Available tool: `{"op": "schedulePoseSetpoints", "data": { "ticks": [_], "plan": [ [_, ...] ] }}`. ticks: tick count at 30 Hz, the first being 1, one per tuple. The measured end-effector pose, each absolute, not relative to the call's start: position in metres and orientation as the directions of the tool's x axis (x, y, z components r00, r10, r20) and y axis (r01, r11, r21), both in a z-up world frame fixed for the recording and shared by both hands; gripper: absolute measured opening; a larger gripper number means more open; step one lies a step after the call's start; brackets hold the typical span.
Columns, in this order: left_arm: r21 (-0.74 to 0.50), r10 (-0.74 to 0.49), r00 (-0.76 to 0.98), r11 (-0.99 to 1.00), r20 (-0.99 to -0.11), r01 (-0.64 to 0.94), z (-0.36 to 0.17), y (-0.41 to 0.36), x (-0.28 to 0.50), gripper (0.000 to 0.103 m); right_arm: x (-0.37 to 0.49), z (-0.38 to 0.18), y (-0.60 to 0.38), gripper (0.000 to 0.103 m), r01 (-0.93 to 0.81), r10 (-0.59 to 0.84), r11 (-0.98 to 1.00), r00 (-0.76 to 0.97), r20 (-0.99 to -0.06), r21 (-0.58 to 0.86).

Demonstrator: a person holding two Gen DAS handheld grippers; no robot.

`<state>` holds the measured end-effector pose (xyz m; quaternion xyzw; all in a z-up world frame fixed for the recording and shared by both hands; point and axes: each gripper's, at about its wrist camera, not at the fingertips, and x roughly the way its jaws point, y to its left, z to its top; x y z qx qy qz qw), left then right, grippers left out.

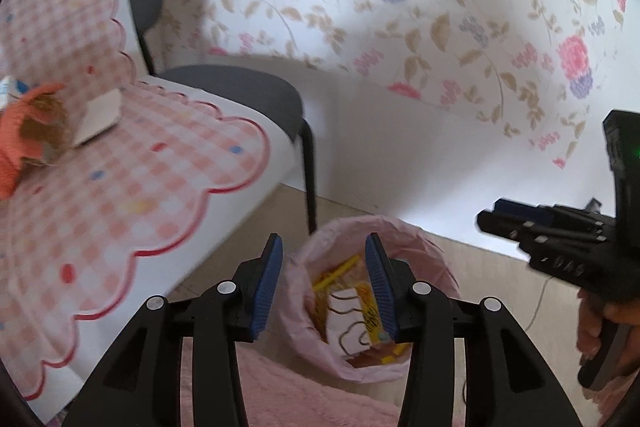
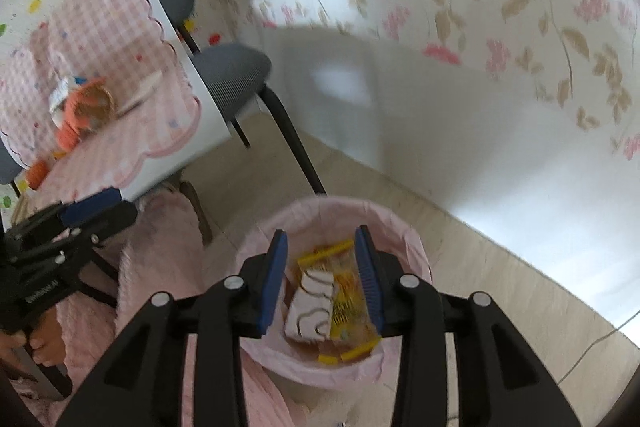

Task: Collect trash
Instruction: 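Move both open grippers back over the chair seat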

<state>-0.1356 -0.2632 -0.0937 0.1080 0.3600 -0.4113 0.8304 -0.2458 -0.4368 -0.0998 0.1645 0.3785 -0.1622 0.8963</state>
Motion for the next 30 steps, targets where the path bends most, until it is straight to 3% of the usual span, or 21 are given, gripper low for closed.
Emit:
{"op": "schedulePoseSetpoints", "data": {
  "ticks": [10,16,30],
  "plan": [
    [-0.104,-0.564,0.522,0.736,-0.639,0.668,-0.063,-0.203,-0.118,0.046,-0.220,-0.059,-0.407,0.035,0.312,-0.140,0.938,0.741,-0.657,0.152],
    [-0.101,-0.504,0.588,0.807,-0.633,0.582,-0.055,-0.162,-0.104,0.052,-0.181,-0.047,-0.368,0.035,0.189,-0.072,0.976,0.755,-0.652,0.111],
    [-0.099,-0.271,0.734,0.958,-0.623,0.270,-0.030,-0.045,-0.033,0.059,-0.070,-0.021,-0.294,0.035,-0.066,0.090,0.996,0.776,-0.625,0.062]
  ]
}}
